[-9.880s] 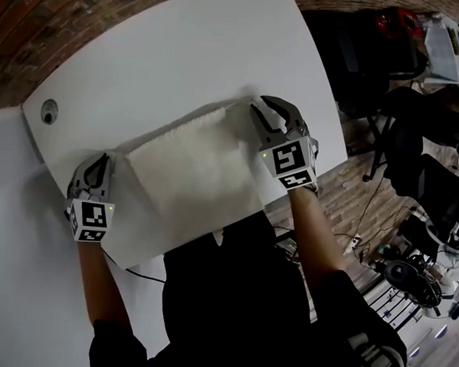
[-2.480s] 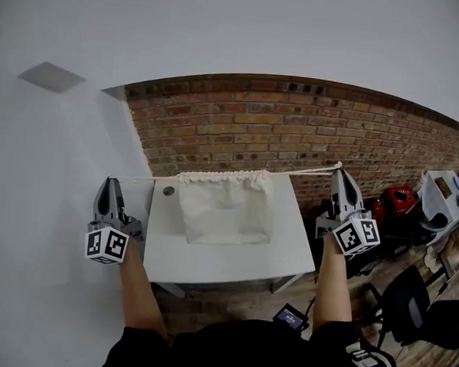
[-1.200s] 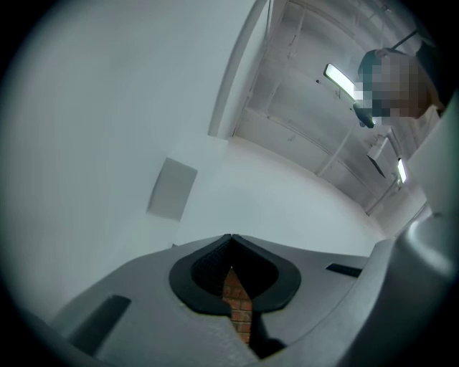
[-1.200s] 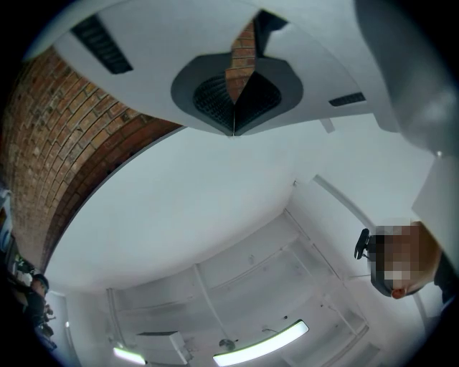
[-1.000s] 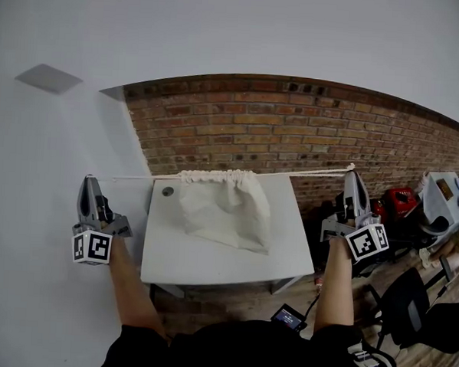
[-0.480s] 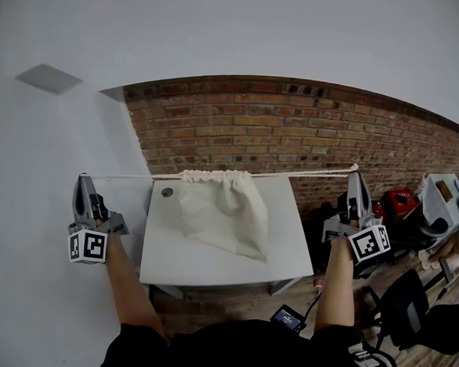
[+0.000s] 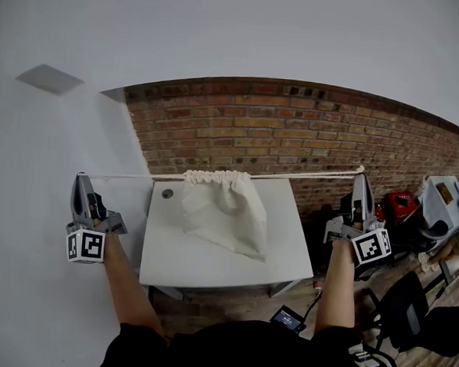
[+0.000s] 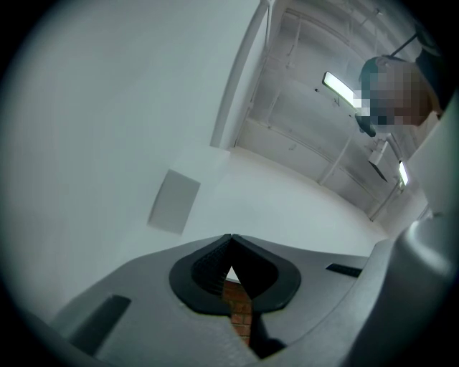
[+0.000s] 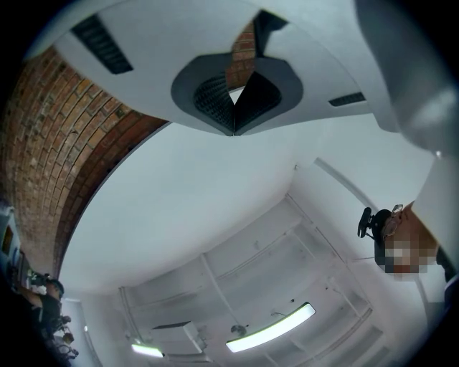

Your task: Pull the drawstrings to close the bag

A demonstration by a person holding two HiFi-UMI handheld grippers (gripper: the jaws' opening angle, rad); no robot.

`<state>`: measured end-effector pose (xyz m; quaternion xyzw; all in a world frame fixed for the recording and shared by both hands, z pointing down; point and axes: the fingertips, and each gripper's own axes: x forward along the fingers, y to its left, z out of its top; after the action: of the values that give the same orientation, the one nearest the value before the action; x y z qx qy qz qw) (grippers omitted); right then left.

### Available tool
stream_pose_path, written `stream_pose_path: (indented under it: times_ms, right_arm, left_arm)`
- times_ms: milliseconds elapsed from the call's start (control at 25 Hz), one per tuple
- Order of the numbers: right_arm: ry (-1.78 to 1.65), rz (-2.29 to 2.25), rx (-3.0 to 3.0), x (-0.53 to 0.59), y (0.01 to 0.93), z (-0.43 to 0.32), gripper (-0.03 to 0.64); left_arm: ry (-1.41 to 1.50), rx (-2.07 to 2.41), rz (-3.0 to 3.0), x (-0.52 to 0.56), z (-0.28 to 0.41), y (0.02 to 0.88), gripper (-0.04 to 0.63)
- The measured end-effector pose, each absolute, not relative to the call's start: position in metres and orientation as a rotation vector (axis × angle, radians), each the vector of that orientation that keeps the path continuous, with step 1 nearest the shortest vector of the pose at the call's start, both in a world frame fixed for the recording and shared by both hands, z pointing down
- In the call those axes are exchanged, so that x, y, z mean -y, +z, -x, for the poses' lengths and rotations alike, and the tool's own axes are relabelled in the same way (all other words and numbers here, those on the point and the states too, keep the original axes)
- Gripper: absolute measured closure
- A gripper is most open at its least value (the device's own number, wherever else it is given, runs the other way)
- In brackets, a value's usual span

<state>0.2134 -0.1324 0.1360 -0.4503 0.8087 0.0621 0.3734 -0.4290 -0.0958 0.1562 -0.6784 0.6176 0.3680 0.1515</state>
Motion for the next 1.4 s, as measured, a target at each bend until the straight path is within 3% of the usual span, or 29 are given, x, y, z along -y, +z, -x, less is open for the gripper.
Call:
stream_pose_path:
  times_ms: [1400]
  right_arm:
    - [0.035,1.07,-2.034,0.143,0.148,-0.229,0.609]
  left_arm:
    - [1.066,-1.785,1.942,0.097,0.447,0.154,0.578]
